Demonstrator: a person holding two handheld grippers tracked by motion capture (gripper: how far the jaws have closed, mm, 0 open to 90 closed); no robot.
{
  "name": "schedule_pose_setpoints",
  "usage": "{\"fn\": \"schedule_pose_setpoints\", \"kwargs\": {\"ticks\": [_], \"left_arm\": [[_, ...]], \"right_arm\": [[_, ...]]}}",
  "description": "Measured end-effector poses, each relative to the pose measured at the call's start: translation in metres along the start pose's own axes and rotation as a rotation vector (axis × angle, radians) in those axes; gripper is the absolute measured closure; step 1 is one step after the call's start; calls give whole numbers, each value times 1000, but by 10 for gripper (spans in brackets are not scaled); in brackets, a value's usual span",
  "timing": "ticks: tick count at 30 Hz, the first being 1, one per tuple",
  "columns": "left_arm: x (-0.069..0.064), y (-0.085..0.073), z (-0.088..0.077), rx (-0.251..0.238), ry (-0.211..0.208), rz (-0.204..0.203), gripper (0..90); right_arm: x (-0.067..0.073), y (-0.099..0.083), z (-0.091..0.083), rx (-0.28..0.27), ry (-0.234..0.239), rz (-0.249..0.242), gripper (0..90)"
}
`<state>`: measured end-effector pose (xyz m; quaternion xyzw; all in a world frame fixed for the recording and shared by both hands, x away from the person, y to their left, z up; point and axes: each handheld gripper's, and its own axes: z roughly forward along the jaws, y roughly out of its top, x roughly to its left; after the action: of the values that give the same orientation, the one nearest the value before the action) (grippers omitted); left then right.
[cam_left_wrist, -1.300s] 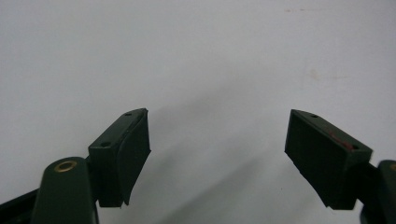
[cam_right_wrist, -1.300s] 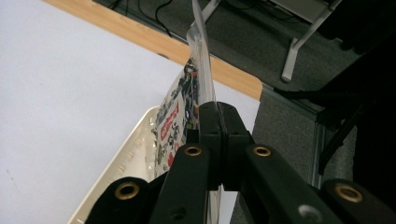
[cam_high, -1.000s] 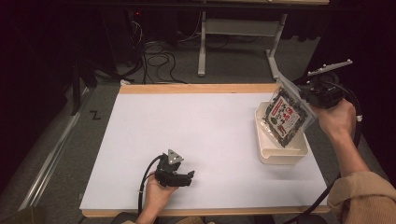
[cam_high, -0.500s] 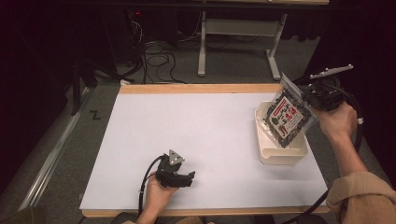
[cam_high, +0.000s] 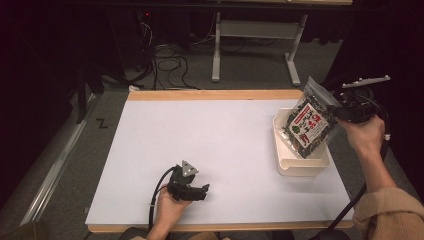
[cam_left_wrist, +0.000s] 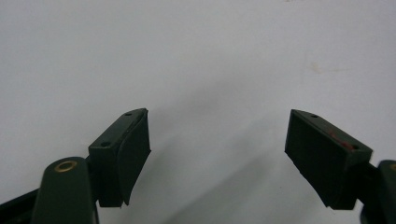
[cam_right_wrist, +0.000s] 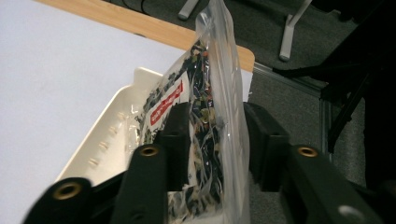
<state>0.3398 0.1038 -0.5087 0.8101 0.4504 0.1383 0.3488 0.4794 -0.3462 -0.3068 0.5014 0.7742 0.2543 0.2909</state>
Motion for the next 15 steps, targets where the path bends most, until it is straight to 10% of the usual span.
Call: {"fn": "schedule_pose_setpoints", "kwargs": {"ticks": [15], "left_arm": [[-1,0,1,1,-7,-5,228]], "right_arm": [[5,-11,-40,-171,13,-22,474]]}}
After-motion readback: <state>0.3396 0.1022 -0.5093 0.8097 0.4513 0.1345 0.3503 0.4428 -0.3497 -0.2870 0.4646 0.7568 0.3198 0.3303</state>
